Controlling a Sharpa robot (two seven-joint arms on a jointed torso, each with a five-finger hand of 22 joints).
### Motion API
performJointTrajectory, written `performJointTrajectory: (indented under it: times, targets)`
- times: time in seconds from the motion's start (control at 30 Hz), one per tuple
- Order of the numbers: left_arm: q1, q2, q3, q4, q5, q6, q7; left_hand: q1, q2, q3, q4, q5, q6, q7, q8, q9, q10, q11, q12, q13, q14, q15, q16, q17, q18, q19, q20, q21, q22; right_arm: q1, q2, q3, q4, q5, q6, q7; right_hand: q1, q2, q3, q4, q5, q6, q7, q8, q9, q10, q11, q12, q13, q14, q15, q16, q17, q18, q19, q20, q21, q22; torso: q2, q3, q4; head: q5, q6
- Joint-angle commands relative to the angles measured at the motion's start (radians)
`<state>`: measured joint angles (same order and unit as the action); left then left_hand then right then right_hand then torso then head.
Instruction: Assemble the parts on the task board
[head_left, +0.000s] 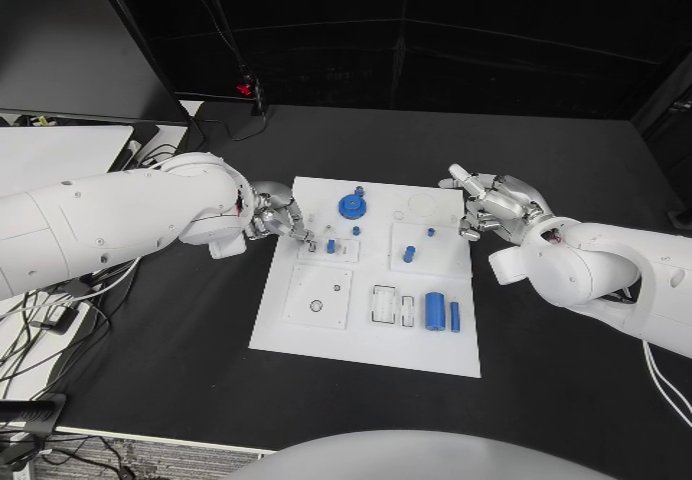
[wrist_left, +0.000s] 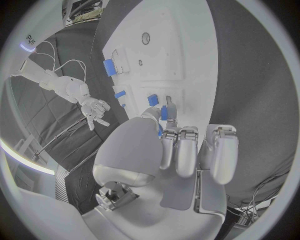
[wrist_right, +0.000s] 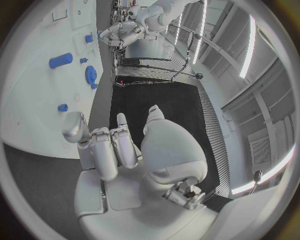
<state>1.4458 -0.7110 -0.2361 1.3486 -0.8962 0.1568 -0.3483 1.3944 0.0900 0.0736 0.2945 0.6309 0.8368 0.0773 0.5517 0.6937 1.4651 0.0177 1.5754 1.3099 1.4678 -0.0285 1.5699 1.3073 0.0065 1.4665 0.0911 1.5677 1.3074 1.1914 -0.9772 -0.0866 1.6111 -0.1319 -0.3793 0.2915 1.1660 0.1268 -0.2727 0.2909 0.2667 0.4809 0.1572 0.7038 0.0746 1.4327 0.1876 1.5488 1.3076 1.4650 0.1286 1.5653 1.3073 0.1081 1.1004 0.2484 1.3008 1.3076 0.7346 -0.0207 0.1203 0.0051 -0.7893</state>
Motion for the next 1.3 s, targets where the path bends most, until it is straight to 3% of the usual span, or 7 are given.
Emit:
performJointTrajectory:
  times: [0.03,1.3]
  targets:
    - [-0.001,0.005,0.001,-0.005,0.007,0.032,-0.031,0.074,0.063,0.006,-0.001,0.006,0.013,-0.008,0.003,0.001,0.106,-0.007,-0.005,0.261,0.103,-0.005,0.001,0.263,-0.007,0.104,-0.006,0.003,0.263,0.001,0.000,0.001,0.003,0.001,0.001,0.009,-0.005,0.002,-0.007,0.000,0.003,-0.008,0.098,0.006,-0.001,-0.009,0.001,-0.006,0.142,0.041,0.009,0.006,0.194,0.003,-0.009,0.001,0.002,0.113,0.000,-0.0002,0.0010,-0.002,-0.001]
    - [-0.011,0.051,0.001,-0.050,0.006,0.083,-0.065,0.074,0.063,0.025,0.000,0.004,0.006,-0.005,-0.002,0.000,0.106,-0.005,-0.005,0.261,0.103,-0.003,0.001,0.263,-0.007,0.104,-0.005,0.003,0.263,0.001,0.002,0.001,0.005,0.001,0.006,0.009,-0.005,0.002,-0.008,0.001,0.004,-0.008,0.098,0.006,-0.002,-0.008,0.001,-0.006,0.143,0.040,0.009,0.006,0.193,0.003,-0.010,0.001,0.002,0.112,0.000,-0.0002,-0.0001,-0.006,-0.013]
